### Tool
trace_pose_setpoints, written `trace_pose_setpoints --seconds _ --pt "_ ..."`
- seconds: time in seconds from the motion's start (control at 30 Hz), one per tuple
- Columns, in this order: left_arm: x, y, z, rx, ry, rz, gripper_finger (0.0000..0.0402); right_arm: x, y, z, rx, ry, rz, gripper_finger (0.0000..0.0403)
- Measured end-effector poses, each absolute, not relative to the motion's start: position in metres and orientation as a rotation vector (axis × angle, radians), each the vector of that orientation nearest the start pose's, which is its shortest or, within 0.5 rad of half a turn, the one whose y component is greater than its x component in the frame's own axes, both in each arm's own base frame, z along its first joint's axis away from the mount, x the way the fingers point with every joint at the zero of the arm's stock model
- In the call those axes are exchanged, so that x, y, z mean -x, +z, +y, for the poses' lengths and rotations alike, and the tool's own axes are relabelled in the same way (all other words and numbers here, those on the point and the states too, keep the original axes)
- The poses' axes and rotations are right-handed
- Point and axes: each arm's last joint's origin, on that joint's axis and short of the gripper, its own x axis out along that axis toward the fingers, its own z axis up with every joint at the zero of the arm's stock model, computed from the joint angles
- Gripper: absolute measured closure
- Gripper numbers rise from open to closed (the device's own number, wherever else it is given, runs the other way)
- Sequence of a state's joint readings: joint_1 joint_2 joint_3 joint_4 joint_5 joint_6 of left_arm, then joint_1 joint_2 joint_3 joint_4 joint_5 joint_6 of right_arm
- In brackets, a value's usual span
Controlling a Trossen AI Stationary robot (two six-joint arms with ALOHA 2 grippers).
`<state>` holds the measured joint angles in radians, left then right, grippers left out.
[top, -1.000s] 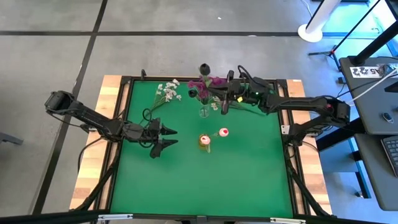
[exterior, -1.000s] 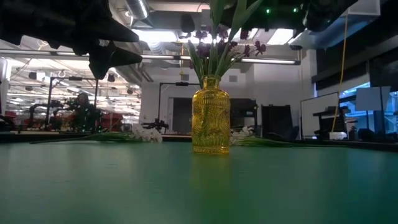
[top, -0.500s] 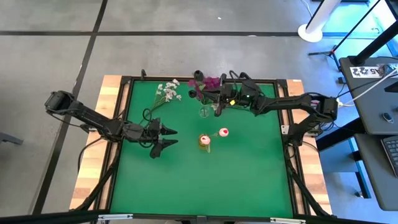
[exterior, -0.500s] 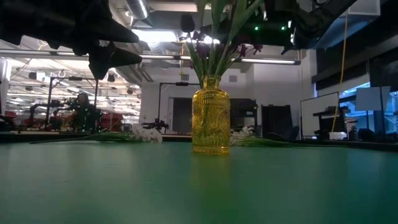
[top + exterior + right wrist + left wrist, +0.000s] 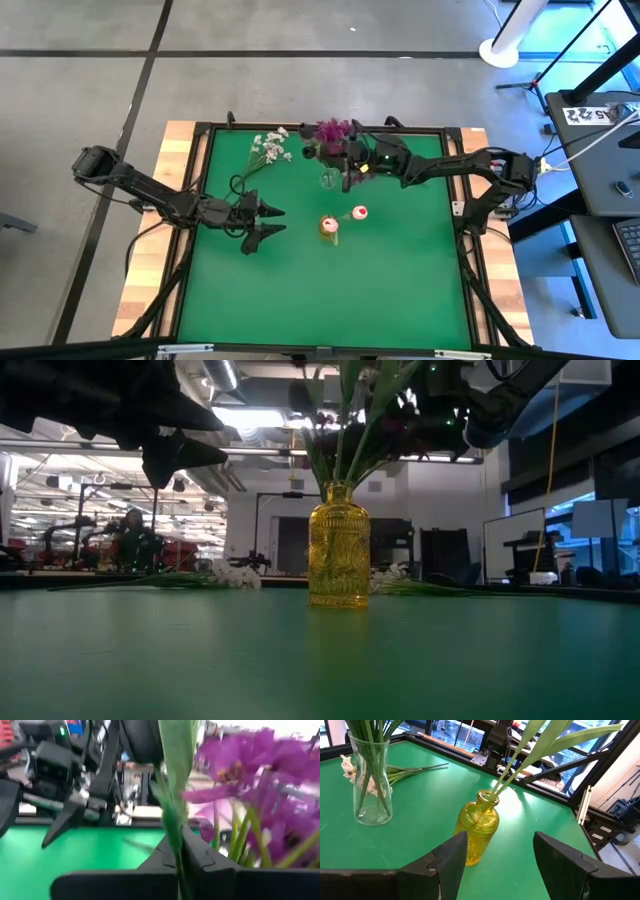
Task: Sort flowers into vase by color
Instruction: Put the black tulip into the transparent vase
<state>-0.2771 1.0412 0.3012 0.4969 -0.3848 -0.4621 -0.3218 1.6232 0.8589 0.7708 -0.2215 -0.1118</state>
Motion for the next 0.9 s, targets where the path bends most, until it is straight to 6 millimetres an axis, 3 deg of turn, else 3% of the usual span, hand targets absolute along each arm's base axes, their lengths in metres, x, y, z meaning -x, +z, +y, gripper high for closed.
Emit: trace_pose_setpoints --seconds 0.2,0.4,0.7,0.9 --pt "-0.195 0.186 -0.044 0.375 0.161 0.217 0.0179 -0.33 0.237 -0.104 0.072 -0.122 0.083 0.038" --pt "-0.194 0.184 -0.044 0.384 0.166 0.232 0.0179 -0.324 0.249 -0.102 0.061 -0.125 0.064 0.0326" --pt "-0.193 0.181 -0.044 0.389 0.189 0.258 0.0179 -0.295 0.277 -0.093 0.04 -0.147 0.152 0.0229" --pt "-0.194 0.183 -0.043 0.391 0.198 0.243 0.0179 -0.283 0.276 -0.09 0.017 -0.18 0.264 0.0192"
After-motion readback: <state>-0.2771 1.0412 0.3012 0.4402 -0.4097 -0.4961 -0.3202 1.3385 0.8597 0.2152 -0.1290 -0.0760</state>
